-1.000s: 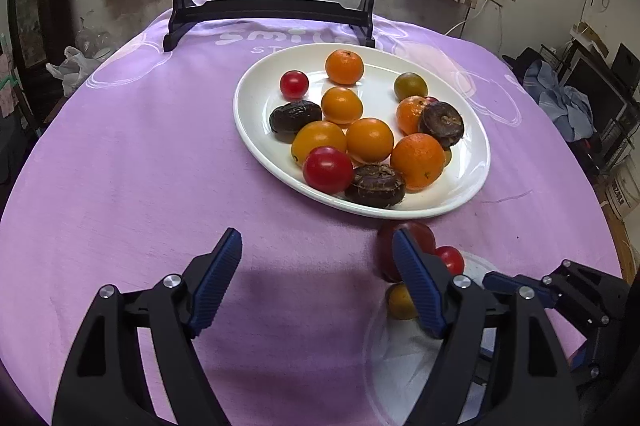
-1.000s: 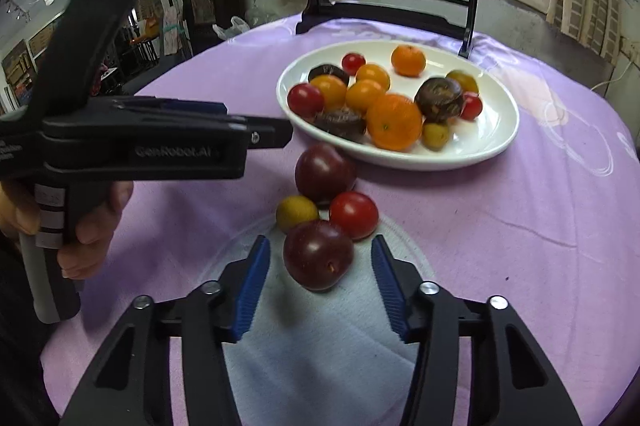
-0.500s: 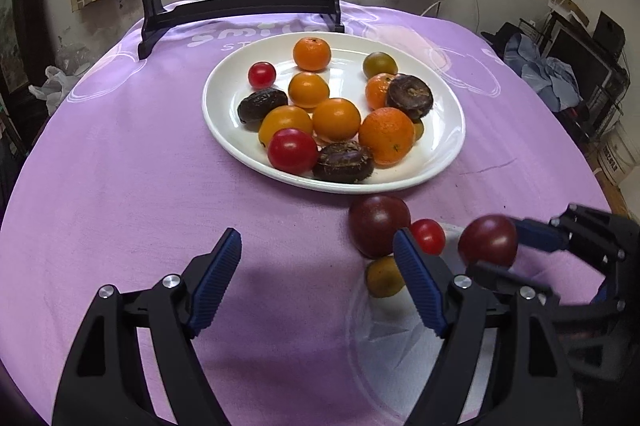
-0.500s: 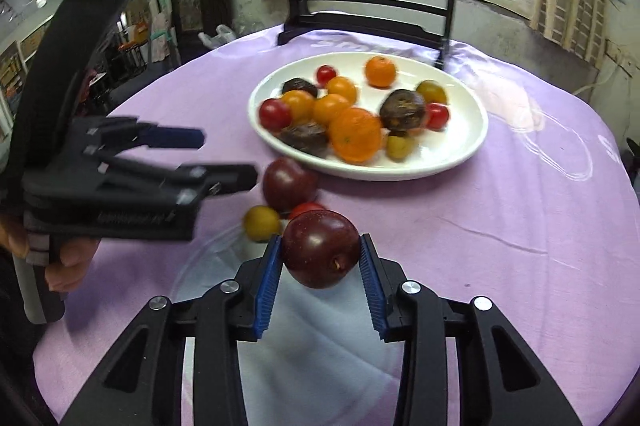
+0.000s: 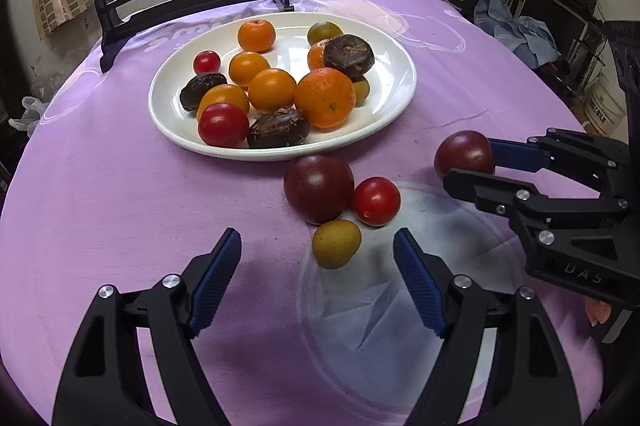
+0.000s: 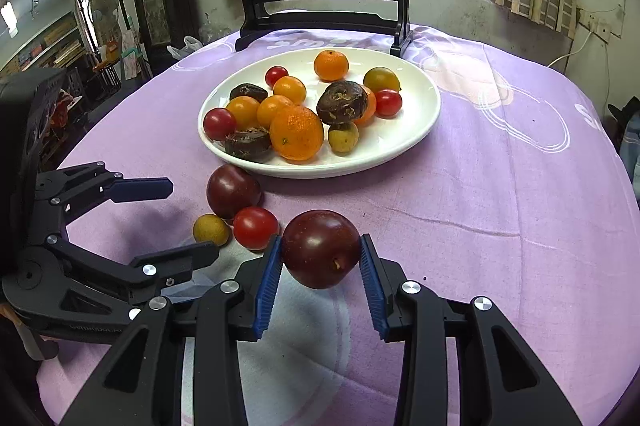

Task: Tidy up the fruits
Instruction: 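Carry both dark red tomatoes onto the plate and open both tools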

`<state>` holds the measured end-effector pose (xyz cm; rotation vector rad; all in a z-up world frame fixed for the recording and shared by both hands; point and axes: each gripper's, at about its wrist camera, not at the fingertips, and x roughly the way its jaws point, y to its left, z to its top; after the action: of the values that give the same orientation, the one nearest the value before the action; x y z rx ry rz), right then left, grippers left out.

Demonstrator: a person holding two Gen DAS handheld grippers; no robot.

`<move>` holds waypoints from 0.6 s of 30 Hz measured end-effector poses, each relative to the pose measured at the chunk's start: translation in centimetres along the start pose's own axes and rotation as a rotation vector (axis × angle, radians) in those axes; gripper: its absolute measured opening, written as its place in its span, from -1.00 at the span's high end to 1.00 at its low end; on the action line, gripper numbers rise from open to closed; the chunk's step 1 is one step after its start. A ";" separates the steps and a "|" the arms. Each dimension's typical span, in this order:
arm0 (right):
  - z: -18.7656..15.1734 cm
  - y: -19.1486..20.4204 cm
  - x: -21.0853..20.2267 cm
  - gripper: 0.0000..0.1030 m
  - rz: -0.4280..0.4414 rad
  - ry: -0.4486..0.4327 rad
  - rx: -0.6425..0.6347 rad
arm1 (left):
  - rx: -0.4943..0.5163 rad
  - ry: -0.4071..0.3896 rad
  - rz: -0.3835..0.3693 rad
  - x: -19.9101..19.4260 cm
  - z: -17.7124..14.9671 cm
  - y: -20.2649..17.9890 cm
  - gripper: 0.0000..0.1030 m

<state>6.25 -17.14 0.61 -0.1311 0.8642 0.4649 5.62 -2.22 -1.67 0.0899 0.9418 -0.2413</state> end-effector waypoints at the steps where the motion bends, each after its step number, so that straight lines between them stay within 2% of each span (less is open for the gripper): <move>1: 0.0 0.0 0.0 0.24 0.001 -0.001 0.002 | -0.007 0.002 -0.006 0.1 0.0 0.1 -0.48; 6: 0.1 0.1 -0.2 0.24 0.008 -0.004 0.000 | -0.068 0.020 -0.035 0.9 0.1 0.7 -0.46; 10: 0.2 0.2 -0.6 0.24 0.015 -0.014 -0.002 | -0.118 -0.003 -0.092 0.4 0.5 1.3 -0.41; 14: 0.2 0.3 -0.6 0.24 0.021 -0.015 0.000 | -0.224 0.004 -0.165 0.5 1.2 2.2 -0.37; 18: 0.1 0.3 -0.7 0.24 0.025 -0.013 0.005 | -0.295 0.046 -0.172 1.9 2.1 2.4 -0.12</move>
<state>5.86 -17.08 1.22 -0.1124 0.8555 0.4867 8.91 -0.54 -2.04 -0.2585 1.0224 -0.2572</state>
